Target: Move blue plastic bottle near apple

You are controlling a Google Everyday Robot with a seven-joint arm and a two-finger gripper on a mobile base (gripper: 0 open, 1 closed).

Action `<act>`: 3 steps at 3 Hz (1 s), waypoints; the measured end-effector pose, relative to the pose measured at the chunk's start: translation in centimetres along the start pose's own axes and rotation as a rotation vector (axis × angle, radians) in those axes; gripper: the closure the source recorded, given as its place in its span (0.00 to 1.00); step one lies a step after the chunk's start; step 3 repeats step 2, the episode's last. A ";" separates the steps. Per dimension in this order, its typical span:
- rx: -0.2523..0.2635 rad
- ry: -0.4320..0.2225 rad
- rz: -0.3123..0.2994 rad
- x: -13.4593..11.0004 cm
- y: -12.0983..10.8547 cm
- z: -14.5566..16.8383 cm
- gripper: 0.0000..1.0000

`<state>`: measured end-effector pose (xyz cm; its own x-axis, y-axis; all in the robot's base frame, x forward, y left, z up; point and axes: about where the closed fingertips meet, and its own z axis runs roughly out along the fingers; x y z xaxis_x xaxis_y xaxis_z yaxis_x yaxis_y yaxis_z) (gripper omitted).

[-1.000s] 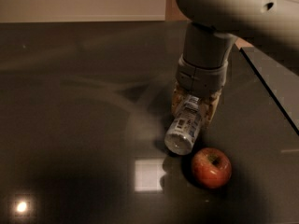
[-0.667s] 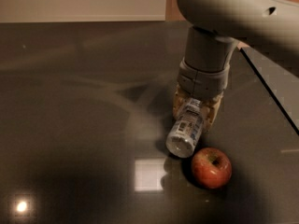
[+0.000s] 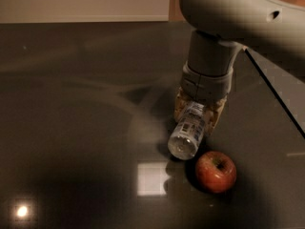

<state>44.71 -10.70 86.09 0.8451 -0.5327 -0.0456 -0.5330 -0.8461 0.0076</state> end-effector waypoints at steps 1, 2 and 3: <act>0.011 0.006 0.000 0.1 -0.2 0.0 0.00; 0.012 0.006 0.000 0.1 -0.2 0.0 0.00; 0.012 0.006 0.000 0.1 -0.2 0.0 0.00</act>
Offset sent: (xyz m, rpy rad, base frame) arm 0.0021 0.0013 -0.0002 0.0057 -0.0103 -0.0008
